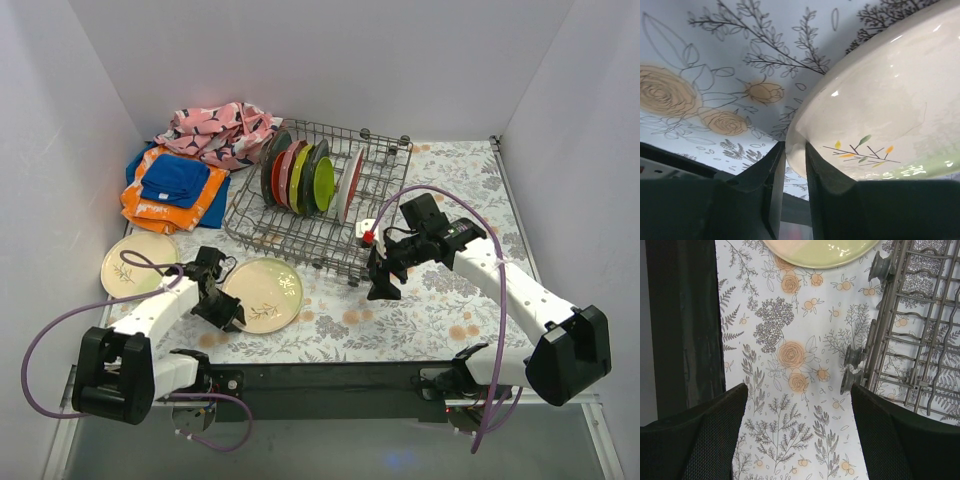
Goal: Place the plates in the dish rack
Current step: Grab a plate with the left arm
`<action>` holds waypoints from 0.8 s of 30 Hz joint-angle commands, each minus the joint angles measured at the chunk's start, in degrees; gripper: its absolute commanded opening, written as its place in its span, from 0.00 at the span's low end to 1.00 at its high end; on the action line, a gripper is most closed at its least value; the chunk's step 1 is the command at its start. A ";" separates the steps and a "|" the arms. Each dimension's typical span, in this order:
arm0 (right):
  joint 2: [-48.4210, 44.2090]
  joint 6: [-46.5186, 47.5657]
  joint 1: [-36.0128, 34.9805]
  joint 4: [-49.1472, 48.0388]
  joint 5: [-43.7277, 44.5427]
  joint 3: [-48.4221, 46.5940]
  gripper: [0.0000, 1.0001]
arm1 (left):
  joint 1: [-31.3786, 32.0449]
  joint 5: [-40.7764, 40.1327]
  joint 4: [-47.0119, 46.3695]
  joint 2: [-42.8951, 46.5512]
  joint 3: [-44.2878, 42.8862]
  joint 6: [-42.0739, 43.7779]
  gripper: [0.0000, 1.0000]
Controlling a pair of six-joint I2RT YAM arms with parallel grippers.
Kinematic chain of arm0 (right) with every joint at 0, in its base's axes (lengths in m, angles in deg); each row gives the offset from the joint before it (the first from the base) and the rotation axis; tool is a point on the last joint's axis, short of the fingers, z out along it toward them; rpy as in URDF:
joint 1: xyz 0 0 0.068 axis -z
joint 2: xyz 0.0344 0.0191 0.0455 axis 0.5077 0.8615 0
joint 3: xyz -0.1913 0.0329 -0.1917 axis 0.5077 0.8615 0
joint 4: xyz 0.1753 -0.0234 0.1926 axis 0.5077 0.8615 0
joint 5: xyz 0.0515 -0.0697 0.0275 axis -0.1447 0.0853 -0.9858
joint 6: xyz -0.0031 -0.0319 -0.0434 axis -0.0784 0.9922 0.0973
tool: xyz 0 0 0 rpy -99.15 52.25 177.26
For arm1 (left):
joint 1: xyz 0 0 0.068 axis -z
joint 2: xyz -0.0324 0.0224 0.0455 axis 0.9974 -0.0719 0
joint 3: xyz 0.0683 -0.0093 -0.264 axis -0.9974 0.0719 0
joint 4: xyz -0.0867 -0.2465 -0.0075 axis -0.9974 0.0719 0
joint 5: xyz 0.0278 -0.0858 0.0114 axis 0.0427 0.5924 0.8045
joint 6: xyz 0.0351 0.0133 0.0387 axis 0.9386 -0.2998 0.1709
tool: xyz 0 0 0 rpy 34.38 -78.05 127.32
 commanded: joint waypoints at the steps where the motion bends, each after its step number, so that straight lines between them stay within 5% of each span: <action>1: 1.42 3.80 -0.37 2.47 -1.61 -2.14 0.89 | -0.10 -0.48 -10.19 1.82 4.52 1.03 0.23; 10: 4.06 8.11 -5.55 4.94 -0.03 -3.90 0.89 | -0.10 -0.03 -9.49 3.85 6.54 0.41 0.29; 14: 5.11 8.91 -14.23 4.76 2.78 -5.30 0.89 | -0.10 -0.91 -8.87 3.59 6.63 0.15 0.29; 15: 5.38 9.52 -16.00 4.67 4.26 -5.66 0.89 | -0.01 -1.35 -8.96 3.67 6.63 -0.02 0.27; 18: 6.70 10.05 -21.72 3.89 6.81 -7.32 0.89 | -0.01 -1.88 -9.40 4.02 7.07 -0.90 0.00; 24: 10.12 9.70 -30.25 -4.26 12.61 -7.77 0.89 | -0.01 -1.09 -8.61 7.62 6.81 -1.96 0.00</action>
